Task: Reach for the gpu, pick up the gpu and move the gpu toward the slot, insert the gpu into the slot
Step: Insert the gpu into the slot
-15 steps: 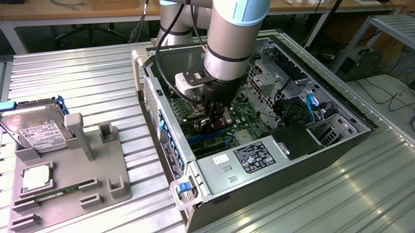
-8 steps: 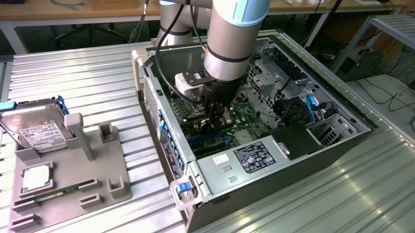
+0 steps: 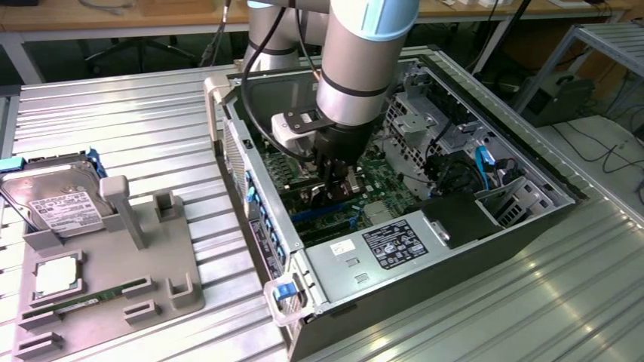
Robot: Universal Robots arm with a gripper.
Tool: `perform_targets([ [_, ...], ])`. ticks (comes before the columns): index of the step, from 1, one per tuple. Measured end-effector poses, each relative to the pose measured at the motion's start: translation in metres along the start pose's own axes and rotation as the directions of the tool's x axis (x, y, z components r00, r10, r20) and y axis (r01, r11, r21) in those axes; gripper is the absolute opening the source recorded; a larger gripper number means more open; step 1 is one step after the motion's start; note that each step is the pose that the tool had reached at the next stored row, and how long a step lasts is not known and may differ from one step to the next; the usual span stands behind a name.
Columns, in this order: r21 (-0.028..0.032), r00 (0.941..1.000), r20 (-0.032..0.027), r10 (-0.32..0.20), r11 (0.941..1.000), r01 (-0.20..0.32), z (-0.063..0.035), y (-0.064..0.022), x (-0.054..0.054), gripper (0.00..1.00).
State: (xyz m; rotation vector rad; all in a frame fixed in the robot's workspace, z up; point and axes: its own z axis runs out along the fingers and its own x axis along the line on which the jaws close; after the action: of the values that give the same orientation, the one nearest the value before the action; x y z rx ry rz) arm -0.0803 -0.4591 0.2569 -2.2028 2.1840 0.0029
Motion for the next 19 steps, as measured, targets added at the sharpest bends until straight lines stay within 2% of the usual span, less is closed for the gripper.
perform_targets([
  [1, -0.0024, 1.0, 0.0001, 0.0, 1.0, 0.0, 0.0001, -0.0001, 0.0, 0.27],
  [4, -0.015, 1.0, 0.0001, 0.0, 0.9999, 0.0, 0.0, 0.0, 0.0, 0.27],
  [9, -0.0157, 1.0, 0.0002, 0.0, 0.9999, 0.0, 0.0, 0.0, 0.0031, 0.27],
  [19, -0.0172, 1.0, 0.0002, 0.0, 0.9999, 0.0, 0.0007, 0.0, 0.0021, 0.27],
])
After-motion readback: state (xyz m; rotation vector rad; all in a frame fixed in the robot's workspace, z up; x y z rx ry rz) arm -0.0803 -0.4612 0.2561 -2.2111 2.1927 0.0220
